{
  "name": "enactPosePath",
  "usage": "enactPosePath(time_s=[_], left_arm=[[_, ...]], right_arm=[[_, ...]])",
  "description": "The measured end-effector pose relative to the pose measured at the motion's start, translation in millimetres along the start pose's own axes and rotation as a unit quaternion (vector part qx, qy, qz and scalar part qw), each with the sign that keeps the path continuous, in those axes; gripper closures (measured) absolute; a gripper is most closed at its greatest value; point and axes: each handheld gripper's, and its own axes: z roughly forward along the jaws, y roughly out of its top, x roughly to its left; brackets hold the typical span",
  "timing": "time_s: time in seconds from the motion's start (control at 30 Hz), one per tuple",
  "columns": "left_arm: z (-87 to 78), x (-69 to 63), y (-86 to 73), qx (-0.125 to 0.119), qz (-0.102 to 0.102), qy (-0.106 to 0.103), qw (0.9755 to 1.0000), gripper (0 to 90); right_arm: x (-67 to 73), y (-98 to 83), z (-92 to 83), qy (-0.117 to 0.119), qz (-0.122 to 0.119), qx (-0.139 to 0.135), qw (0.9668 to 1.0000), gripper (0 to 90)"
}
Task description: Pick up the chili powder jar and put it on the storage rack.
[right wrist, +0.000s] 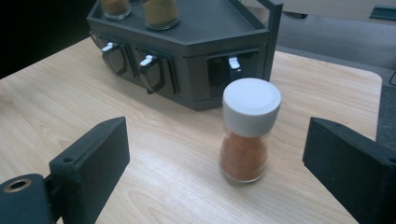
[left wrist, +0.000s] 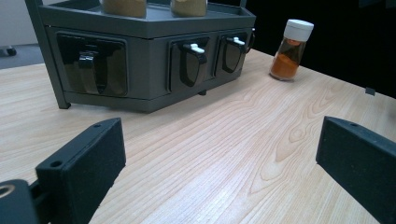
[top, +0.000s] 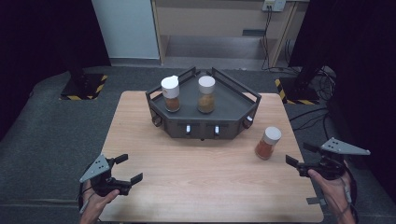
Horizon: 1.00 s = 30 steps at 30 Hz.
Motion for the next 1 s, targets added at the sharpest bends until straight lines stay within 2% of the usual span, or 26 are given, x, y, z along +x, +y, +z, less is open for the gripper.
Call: enactPosePath(time_s=[0.23,0.5,1.0], left_arm=[[-0.3,0.0,0.0,0.0,-0.001,0.001,1.0,0.1],[-0.5,-0.2,0.1,0.0,0.0,0.001,1.0,0.1],[-0.5,0.0,0.3,0.001,-0.001,0.0,1.0,0.1]], right_arm=[[-6.0,15.1,5.4,-0.001,0.001,0.007,1.0,8.0],[-7.9,30.0,13.9,-0.005,-0.008,0.017,0.9998,8.0],[-17.6,44.6,51.0,-0.01,-0.006,0.054,0.9985,8.4]])
